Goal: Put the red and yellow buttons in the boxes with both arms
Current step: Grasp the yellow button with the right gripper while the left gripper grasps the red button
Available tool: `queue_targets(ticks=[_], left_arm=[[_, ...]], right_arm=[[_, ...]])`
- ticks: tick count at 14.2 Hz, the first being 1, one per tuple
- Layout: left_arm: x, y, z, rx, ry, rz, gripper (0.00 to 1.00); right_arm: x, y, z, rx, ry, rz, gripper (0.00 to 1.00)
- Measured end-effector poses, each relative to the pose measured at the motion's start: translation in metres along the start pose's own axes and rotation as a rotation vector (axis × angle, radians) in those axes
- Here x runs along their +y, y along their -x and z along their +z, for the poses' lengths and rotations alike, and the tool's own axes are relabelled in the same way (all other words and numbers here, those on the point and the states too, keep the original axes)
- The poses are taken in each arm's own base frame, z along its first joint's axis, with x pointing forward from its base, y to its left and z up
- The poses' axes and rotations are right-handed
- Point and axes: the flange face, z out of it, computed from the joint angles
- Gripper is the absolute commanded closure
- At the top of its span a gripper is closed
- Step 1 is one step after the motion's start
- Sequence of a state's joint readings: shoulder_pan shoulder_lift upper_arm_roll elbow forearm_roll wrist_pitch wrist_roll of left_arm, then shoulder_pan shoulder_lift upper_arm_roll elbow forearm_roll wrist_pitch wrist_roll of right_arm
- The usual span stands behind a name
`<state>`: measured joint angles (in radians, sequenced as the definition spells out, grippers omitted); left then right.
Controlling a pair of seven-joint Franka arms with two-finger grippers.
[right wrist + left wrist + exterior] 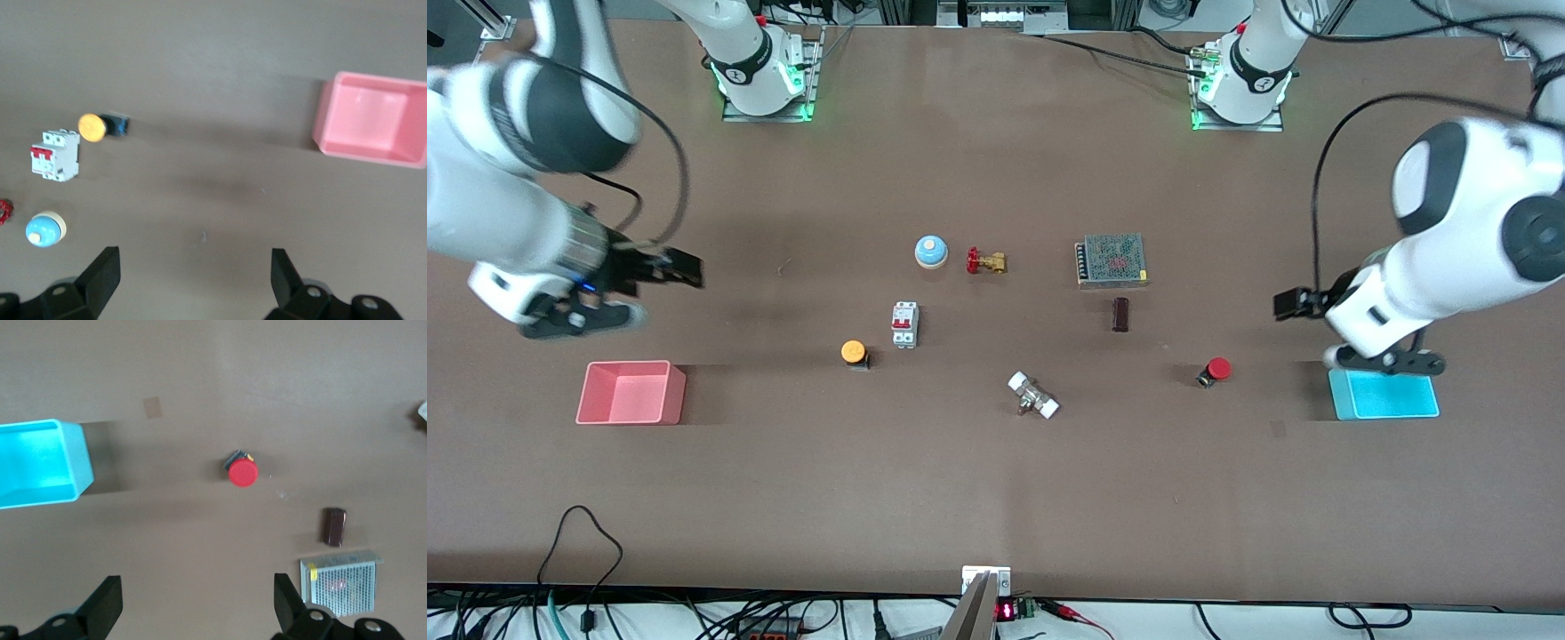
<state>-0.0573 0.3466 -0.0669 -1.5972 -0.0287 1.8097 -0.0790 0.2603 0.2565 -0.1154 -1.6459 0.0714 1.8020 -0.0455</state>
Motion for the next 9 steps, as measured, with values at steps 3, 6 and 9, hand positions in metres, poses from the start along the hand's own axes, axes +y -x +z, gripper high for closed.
queue_targets(ticks=[3, 6, 9], left_arm=[[0.009, -0.024, 0.058, -0.009, 0.024, -0.046, 0.0], [0.013, -0.038, 0.12, -0.003, 0.028, -0.075, 0.0], [0.017, -0.043, 0.16, 0.001, 0.03, -0.095, 0.0]], right_arm=[[-0.055, -0.022, 0.046, 0.01, 0.018, -0.069, 0.0], [-0.096, -0.037, 0.098, 0.004, 0.029, -0.081, 0.0], [-0.111, -0.046, 0.138, -0.01, 0.009, -0.027, 0.0]])
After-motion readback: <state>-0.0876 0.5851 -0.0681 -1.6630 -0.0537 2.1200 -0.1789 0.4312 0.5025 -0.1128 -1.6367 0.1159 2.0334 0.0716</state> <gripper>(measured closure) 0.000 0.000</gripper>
